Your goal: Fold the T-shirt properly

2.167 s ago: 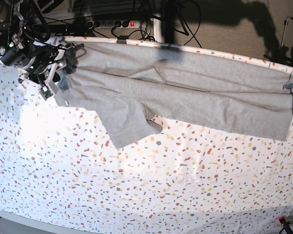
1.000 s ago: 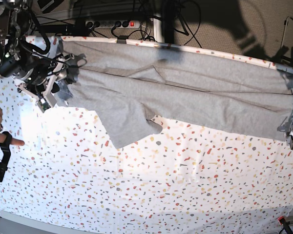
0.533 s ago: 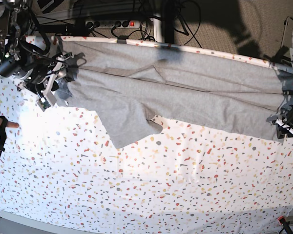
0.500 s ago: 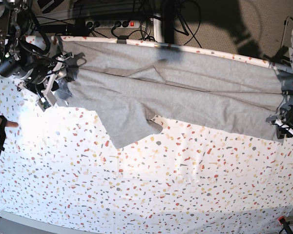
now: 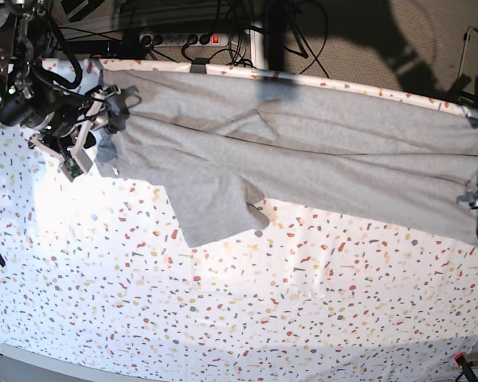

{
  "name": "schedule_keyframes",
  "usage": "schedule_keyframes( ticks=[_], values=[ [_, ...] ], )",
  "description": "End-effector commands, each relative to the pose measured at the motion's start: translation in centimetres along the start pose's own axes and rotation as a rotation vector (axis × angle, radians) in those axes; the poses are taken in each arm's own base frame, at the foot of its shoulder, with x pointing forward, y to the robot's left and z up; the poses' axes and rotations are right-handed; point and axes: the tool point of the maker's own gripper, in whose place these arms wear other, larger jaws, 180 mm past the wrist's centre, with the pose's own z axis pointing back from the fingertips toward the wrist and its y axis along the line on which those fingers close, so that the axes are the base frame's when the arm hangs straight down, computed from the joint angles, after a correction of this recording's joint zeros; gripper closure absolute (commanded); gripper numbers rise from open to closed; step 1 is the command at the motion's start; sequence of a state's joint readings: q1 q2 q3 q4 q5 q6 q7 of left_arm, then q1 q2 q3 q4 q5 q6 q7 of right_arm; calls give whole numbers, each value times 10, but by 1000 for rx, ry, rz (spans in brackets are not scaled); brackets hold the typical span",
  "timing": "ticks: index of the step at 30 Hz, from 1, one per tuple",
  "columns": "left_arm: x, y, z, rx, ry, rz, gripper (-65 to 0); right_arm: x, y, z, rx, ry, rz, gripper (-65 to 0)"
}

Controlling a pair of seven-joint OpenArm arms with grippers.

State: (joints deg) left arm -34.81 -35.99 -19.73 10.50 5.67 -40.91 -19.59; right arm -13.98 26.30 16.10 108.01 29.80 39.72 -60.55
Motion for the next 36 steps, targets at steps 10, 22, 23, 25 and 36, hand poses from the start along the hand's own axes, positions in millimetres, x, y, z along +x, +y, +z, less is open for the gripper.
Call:
schedule_keyframes(
  ticks=[10, 22, 23, 25, 36],
  values=[
    [42, 75, 32, 166, -19, 122, 0, 13, -5, 6, -14, -47, 14, -316],
    [-1, 84, 49, 181, 208, 139, 0, 17, -5, 6, -14, -70, 13, -316],
    [-3, 88, 54, 190, 218, 134, 0, 18, -5, 6, -14, -73, 13, -316],
    [-9, 96, 63, 205, 252, 129, 0, 18, -6, 6, -17, -78, 6, -316],
    [-1, 77, 69, 122, 335, 259, 0, 24, 7, 0, 10, -116, -42, -316]
  ],
)
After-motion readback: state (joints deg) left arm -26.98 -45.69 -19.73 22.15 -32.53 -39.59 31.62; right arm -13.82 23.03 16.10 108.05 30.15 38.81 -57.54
